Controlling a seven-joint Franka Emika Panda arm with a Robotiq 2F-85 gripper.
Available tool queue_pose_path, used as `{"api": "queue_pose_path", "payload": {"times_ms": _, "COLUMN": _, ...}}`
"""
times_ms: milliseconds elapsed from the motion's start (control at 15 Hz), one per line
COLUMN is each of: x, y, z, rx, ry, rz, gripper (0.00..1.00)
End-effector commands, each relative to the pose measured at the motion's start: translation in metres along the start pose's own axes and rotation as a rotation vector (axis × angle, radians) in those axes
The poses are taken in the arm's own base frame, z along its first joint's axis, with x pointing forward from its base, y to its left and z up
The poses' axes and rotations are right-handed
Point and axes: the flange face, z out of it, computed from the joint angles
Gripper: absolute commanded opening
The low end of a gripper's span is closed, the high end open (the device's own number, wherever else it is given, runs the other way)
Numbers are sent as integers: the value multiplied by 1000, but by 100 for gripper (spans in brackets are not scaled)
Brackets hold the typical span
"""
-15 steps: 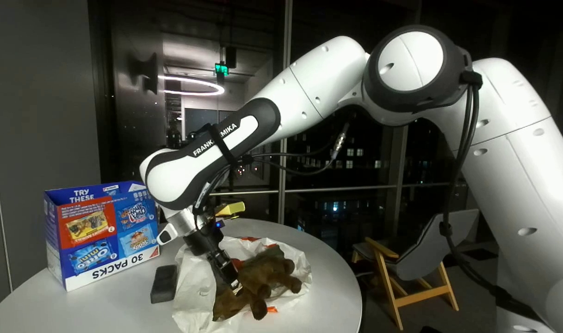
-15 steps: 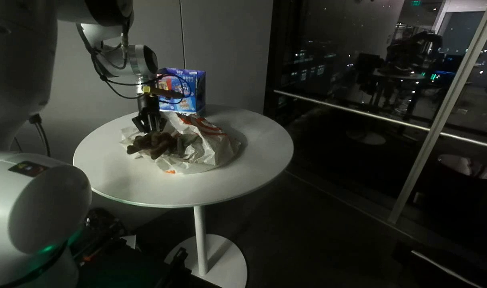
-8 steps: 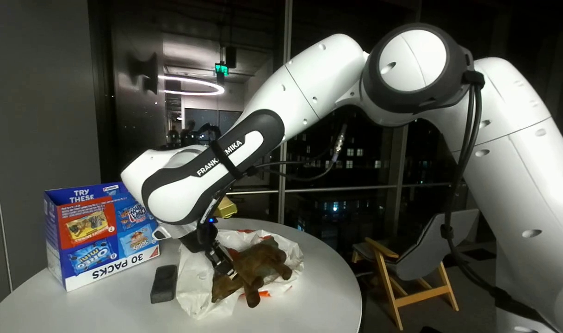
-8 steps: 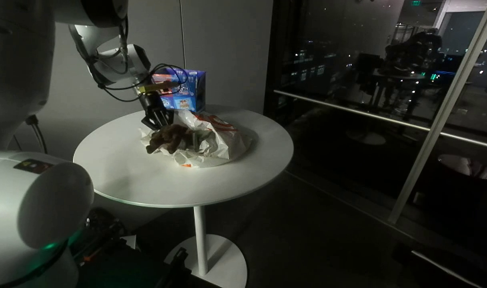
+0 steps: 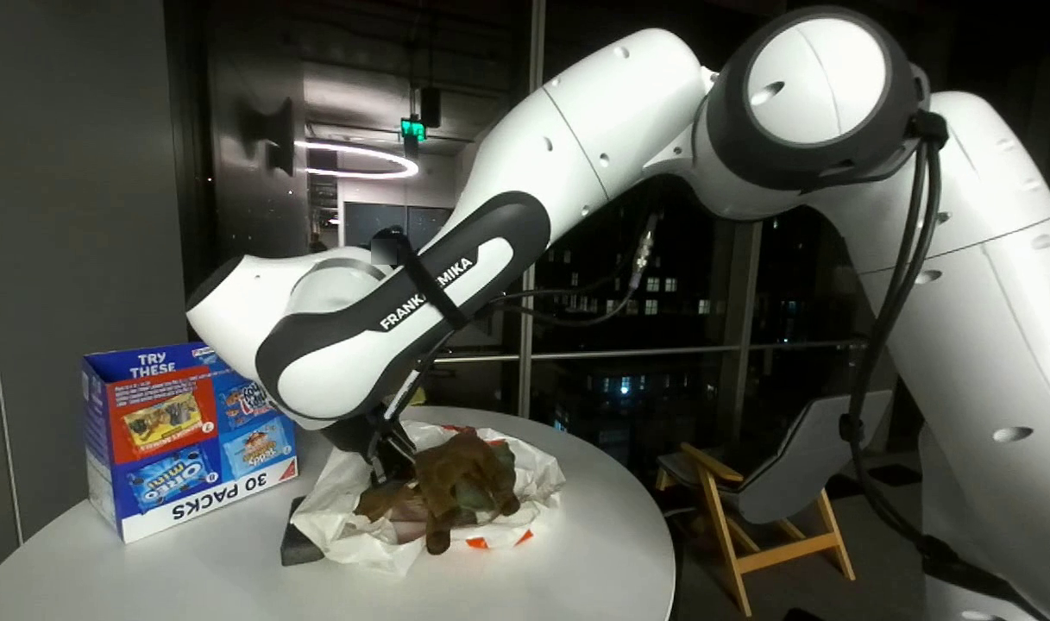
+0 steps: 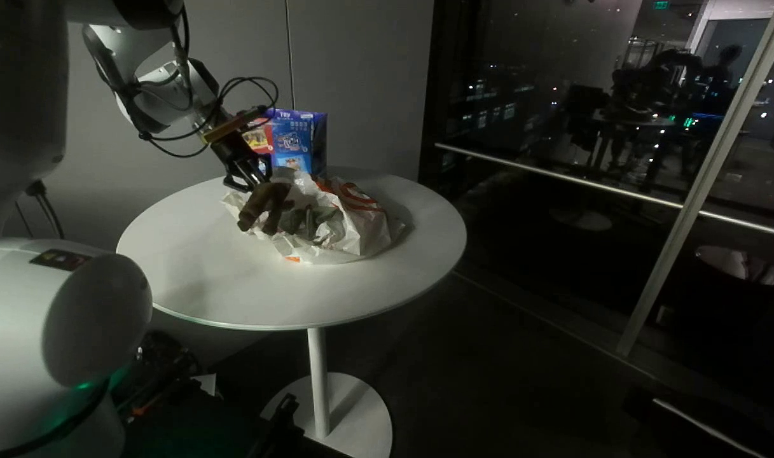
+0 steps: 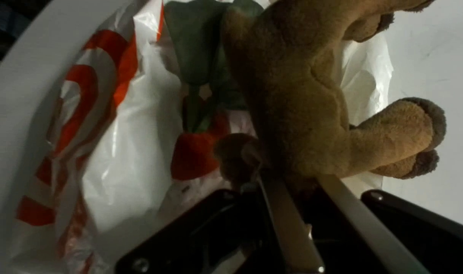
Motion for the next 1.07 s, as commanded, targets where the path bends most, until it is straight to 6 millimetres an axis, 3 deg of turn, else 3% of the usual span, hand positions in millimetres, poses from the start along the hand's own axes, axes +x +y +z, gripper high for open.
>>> {"api": "queue_pose_path", "payload": {"times_ms": 0, "x": -31, "y": -5, "z": -29, "rx": -137, "ry": -13, "rz": 91, "gripper": 12}}
{"api": "queue_pose_path", "payload": {"times_ms": 267, "x": -32, "y": -4, "z": -30, "rx": -205, "ry": -55, "rz": 107, "gripper": 12}}
{"api": "queue_pose_path", "payload": {"times_ms": 1000, "x": 21, "y": -7, "z": 36, "rx": -390, "ry": -73, "rz": -58, "gripper": 10}}
